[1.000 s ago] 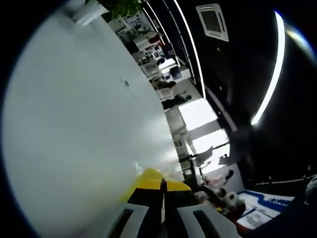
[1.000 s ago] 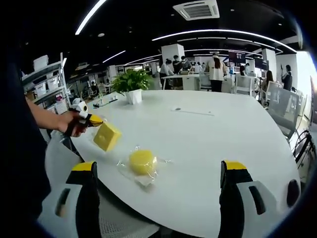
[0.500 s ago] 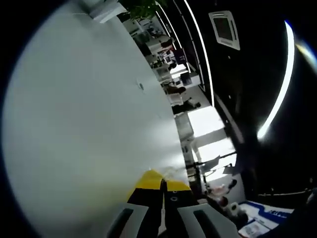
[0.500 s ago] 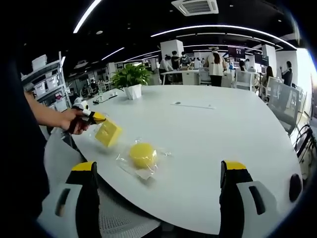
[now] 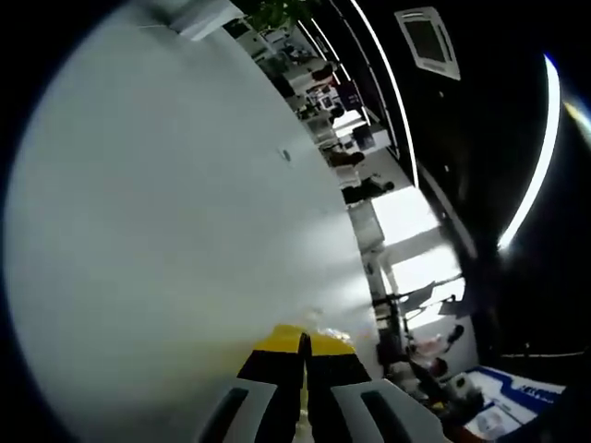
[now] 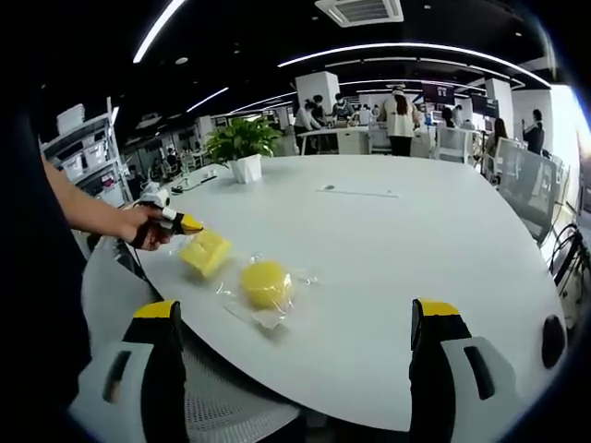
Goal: Compare the silicone blocks by pressing each to a similar depth, holding the contact briefly, and releasing to observe deformation and rebound differences across the visible hardness samples.
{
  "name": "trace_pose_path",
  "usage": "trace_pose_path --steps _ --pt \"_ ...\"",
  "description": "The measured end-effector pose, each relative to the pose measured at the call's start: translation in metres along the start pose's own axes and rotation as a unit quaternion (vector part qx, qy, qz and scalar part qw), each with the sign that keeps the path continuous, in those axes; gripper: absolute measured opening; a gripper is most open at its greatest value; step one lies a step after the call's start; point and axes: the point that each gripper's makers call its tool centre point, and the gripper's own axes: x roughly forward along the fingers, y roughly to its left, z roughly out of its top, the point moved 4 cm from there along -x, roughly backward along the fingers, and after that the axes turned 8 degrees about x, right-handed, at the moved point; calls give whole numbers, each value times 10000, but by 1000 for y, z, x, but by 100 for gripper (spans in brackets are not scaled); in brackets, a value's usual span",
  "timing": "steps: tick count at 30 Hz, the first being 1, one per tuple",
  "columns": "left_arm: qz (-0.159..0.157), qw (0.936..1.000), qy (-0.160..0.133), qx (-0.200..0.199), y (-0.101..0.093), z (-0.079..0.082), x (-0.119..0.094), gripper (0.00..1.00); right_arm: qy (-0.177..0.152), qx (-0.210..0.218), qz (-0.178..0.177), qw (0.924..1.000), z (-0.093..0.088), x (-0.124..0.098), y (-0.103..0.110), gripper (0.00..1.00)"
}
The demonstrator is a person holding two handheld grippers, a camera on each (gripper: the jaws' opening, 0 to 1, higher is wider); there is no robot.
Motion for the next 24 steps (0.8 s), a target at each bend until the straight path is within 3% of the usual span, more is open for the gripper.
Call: trace_pose_path --steps 5,11,13,18,24 --pt "60 9999 -74 -112 9 2 1 0 3 38 -9 10000 0 1 -1 97" --pt "220 9996 -86 142 15 4 5 0 17 59 7 10000 -1 2 -2 97" --pt "245 9997 -47 -50 19 4 5 0 25 60 7 10000 -1 2 -1 97" --pt "579 9981 78 172 32 0 4 0 52 73 4 10000 -2 3 -2 97" --pt "607 9976 125 309 34 -2 4 0 53 86 -19 9999 0 3 -3 97"
